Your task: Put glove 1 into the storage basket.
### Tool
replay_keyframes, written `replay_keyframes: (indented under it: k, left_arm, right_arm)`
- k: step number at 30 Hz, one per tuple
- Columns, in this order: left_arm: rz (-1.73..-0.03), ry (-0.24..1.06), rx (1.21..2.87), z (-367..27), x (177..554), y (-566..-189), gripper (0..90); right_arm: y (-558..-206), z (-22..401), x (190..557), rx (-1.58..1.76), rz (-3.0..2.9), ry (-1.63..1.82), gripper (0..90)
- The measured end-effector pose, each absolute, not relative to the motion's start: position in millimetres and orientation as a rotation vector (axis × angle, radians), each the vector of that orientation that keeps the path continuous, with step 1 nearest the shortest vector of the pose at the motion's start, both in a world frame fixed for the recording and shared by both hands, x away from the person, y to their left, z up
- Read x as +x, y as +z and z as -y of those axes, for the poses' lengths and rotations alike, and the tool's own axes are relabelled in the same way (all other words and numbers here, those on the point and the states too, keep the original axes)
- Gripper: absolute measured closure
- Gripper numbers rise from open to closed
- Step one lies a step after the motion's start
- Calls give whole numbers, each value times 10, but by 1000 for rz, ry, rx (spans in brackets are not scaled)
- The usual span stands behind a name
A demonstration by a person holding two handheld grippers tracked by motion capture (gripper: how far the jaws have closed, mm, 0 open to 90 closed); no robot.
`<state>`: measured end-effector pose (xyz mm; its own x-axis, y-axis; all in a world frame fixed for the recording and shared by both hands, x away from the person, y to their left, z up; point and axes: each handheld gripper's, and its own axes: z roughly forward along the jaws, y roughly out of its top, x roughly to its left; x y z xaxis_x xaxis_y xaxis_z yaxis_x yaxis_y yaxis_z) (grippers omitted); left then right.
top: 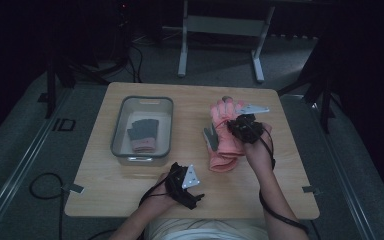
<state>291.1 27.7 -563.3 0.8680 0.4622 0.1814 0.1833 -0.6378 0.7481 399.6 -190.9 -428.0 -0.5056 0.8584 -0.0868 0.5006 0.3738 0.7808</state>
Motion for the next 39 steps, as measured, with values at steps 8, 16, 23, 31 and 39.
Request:
replay_keyframes:
  k: [8, 16, 23, 31, 39]
  left_arm:
    - [-461, 459, 2259, -271, 2908, -5634, 15]
    - [-459, 454, 2264, -271, 2909, -5636, 15]
    - [-454, 451, 2270, -255, 2911, -5646, 15]
    - [-451, 449, 2274, -253, 2912, -5651, 15]
    - [-457, 445, 2270, -260, 2916, -5647, 15]
  right_arm:
    - [-4457, 1821, 3978, 1226, -2156, 917, 853]
    - [-4705, 1782, 4060, 1282, -2196, 873, 846]
    - [-4860, 1739, 4121, 1306, -2210, 857, 820]
    - [-4984, 1717, 4167, 1321, -2229, 870, 791]
    - [-4802, 1754, 4091, 1268, -2246, 961, 606]
